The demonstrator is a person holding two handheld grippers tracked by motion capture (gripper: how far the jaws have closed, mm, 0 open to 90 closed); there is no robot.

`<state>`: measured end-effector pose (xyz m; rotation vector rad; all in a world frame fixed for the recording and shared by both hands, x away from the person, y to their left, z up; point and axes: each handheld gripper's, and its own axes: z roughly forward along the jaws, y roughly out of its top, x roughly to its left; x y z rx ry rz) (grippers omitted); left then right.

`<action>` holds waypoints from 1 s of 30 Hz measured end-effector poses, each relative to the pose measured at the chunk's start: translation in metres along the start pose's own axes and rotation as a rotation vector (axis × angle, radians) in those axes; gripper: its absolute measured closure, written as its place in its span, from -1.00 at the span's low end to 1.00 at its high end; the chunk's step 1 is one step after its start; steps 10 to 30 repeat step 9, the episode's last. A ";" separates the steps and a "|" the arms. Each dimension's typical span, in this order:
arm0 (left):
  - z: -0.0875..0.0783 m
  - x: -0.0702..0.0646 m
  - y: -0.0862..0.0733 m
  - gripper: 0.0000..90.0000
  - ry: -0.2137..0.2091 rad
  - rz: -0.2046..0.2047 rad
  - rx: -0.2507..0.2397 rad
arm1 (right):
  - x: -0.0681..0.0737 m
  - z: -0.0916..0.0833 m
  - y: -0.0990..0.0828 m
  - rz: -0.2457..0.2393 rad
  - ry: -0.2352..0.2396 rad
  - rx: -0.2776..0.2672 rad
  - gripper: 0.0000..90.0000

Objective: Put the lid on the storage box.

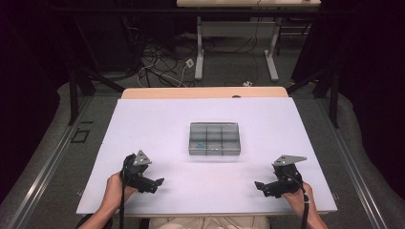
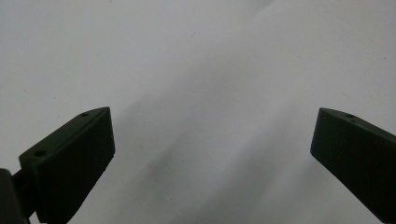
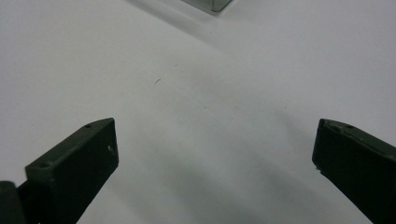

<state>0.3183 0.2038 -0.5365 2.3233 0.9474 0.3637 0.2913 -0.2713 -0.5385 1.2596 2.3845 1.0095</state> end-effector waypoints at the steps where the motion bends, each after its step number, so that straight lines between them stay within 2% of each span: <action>1: 0.000 0.000 0.000 -1.00 -0.002 0.000 0.001 | 0.000 0.001 0.000 0.003 0.008 0.000 -1.00; 30: 0.000 0.000 0.001 -1.00 -0.007 0.004 -0.006 | -0.001 -0.001 -0.001 -0.007 0.010 0.005 -1.00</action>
